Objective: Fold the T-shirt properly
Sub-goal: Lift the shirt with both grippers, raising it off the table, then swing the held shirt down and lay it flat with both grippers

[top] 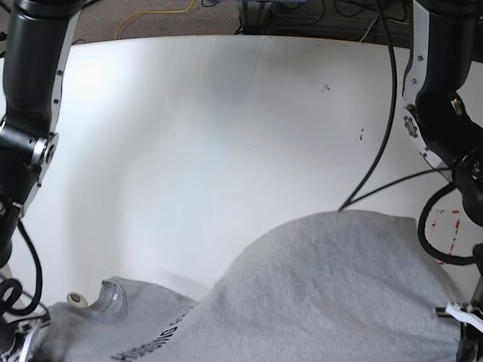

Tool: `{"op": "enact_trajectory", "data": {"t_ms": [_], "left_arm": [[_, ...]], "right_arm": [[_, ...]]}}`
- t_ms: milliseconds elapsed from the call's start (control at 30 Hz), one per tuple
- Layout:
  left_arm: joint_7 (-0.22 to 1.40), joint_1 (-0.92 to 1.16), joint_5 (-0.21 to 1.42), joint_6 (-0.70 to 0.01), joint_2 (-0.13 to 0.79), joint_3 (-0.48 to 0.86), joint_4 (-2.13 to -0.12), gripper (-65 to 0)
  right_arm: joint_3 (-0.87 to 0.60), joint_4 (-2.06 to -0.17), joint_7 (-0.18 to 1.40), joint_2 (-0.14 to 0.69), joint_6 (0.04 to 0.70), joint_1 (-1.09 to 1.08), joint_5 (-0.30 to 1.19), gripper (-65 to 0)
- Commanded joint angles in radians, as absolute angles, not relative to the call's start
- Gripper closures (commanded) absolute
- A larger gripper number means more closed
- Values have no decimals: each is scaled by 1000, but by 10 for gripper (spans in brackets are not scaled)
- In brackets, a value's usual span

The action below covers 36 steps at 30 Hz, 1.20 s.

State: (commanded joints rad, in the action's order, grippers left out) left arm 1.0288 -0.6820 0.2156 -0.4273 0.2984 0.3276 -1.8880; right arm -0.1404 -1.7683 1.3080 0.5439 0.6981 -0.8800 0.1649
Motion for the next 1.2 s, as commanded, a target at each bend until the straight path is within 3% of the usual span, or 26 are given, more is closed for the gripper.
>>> {"op": "enact_trajectory", "data": {"t_ms": [300, 533, 633, 1033, 1200], "left_arm": [[1023, -366, 217, -432, 260, 380, -1954, 0], [1026, -156, 216, -550, 228, 450, -1962, 0], [1029, -79, 216, -567, 228, 463, -1963, 0], [1024, 119, 216, -570, 229, 492, -1962, 0], [1024, 119, 216, -570, 228, 490, -1962, 0]], "right_arm": [[-311, -1928, 1308, 452, 698, -473, 163, 0], [-394, -1988, 1305, 374, 698, -225, 163, 0], [-414, -1989, 1302, 344, 698, -143, 163, 0], [-437, -1994, 1250, 302, 698, 58, 163, 0], [-432, -1994, 1251, 240, 698, 70, 163, 0]]}}
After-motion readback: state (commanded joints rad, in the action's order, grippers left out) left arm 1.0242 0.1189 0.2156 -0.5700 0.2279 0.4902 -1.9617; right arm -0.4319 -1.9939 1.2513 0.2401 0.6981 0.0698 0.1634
